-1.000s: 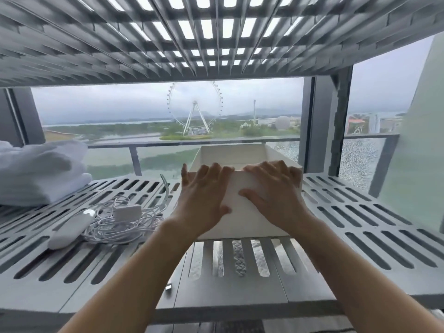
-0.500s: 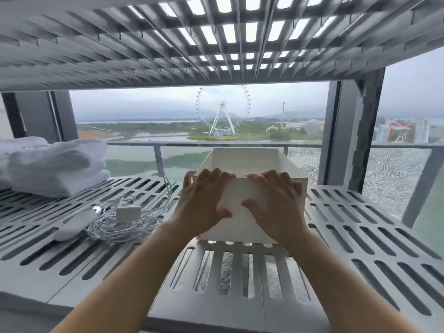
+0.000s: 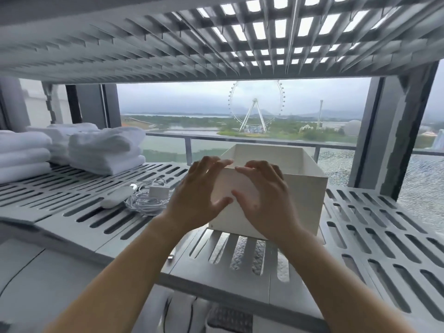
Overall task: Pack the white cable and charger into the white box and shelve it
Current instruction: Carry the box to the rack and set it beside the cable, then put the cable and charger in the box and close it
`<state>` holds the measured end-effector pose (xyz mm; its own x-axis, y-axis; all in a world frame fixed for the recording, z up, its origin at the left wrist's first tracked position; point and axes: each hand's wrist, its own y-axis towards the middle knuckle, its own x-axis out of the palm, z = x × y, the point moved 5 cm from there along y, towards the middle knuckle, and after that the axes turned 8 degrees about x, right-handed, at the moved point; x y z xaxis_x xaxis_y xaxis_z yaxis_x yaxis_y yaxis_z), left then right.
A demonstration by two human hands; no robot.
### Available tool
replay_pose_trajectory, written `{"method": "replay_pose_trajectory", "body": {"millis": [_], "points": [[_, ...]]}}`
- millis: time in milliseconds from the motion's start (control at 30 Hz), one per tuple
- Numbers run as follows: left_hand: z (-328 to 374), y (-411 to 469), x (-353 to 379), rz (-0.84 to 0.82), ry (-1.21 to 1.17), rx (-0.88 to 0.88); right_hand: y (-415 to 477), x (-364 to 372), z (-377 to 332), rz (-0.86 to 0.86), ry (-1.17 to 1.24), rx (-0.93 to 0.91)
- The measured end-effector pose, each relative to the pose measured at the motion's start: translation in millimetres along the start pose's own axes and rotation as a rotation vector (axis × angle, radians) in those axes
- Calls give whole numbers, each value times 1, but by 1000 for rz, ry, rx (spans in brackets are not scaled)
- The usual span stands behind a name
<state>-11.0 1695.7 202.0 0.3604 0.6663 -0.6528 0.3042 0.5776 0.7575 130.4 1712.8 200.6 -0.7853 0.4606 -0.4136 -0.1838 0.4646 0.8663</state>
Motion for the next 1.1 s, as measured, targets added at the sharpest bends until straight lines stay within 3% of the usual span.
{"method": "replay_pose_trajectory", "body": {"millis": [267, 533, 900, 1100], "points": [[-62, -38, -35, -20, 60, -116, 14, 55, -45, -133, 135, -42], [-136, -51, -48, -63, 58, -92, 30, 133, -79, -261, 67, -88], [-243, -51, -22, -246, 9, -66, 48, 235, -80, -418, -124, -8], [-257, -76, 13, -328, -108, -93, 26, 255, -64, -504, -37, 154]]}}
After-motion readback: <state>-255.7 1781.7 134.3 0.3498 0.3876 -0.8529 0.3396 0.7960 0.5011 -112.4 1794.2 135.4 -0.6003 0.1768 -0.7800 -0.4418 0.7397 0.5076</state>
